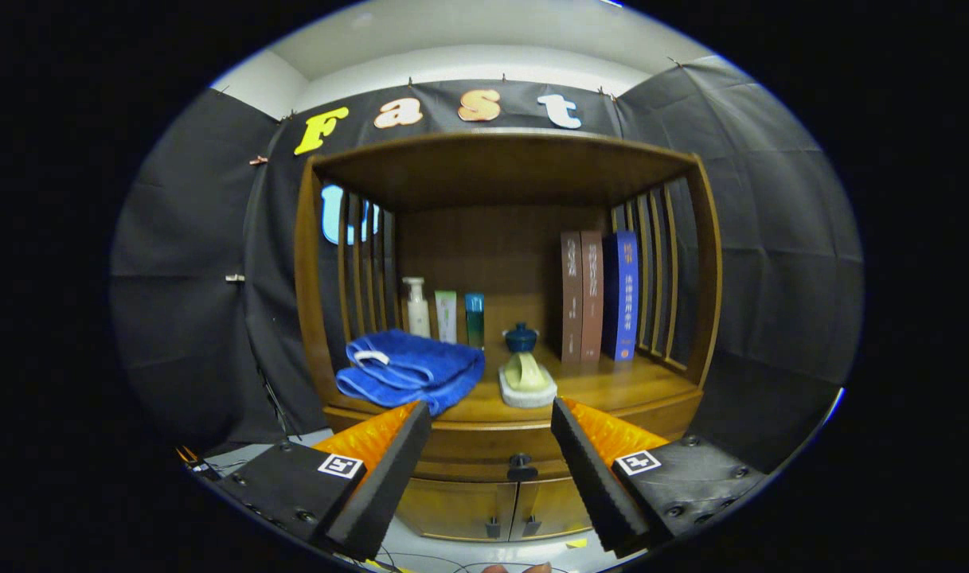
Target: Pull open the drawer, take out the items inside it, and place them on the countertop above the cabinet.
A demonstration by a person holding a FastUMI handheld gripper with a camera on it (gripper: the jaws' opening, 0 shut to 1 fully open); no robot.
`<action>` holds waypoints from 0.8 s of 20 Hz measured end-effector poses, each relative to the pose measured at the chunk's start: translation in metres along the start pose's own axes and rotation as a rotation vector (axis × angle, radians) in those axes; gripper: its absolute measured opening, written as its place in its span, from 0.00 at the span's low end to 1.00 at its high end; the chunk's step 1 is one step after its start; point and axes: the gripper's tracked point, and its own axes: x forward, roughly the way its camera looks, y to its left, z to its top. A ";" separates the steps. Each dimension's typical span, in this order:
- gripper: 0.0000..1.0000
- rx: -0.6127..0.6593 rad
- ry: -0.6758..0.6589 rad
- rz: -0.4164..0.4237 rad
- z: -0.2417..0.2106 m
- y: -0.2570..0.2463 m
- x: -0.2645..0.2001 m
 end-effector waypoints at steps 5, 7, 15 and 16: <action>0.99 0.053 -0.048 -0.003 0.075 0.004 -0.026; 0.99 0.062 -0.051 0.000 0.100 0.006 -0.036; 0.99 0.005 -0.156 0.006 0.117 0.004 -0.092; 0.99 0.007 -0.158 0.010 0.116 0.003 -0.092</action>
